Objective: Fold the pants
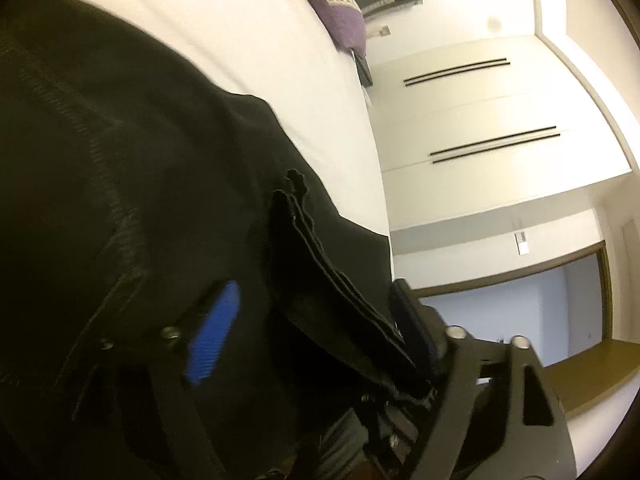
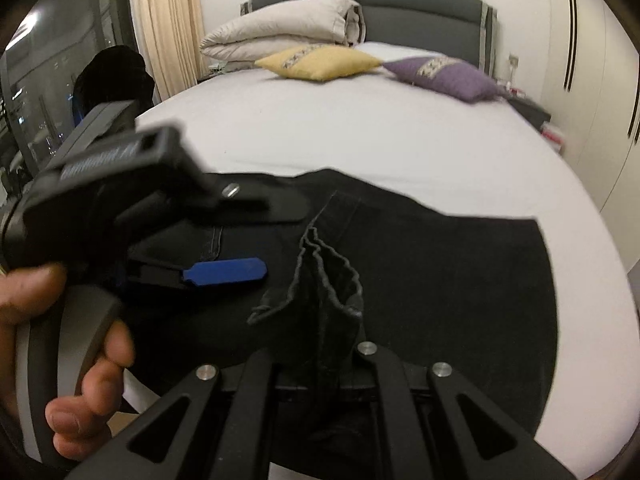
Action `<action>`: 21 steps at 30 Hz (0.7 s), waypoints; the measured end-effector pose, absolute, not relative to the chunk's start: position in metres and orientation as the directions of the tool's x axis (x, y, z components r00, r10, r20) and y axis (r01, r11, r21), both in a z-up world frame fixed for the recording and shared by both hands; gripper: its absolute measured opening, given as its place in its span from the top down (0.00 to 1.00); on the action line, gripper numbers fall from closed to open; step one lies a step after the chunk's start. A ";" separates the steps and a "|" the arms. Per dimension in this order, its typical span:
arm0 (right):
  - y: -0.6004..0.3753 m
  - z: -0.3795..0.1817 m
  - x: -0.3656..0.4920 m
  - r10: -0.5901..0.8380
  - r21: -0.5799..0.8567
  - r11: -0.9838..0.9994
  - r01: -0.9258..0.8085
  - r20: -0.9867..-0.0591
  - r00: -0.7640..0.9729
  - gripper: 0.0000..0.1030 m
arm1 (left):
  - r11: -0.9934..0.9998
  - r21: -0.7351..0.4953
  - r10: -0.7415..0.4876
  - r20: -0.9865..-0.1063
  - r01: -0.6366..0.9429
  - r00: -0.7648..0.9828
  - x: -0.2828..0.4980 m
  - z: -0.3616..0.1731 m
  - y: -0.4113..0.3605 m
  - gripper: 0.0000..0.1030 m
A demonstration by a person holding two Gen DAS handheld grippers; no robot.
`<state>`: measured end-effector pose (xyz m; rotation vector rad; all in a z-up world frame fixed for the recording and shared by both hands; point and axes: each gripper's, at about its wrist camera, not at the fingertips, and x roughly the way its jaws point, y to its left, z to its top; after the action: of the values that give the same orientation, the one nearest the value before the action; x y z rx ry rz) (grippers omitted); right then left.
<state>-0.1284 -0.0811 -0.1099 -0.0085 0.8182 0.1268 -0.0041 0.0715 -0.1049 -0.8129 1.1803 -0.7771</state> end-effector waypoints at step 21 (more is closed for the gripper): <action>-0.069 -0.072 -0.142 0.100 -0.008 0.990 -0.140 -0.659 0.746 0.95 | 0.331 -0.938 -0.937 -0.339 -0.101 0.083 0.016 -0.102 0.066 0.13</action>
<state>-0.1421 -0.0693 -0.0718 -0.0585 0.7172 0.1315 0.0164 0.0664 -0.1020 -1.0576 1.3404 -0.8420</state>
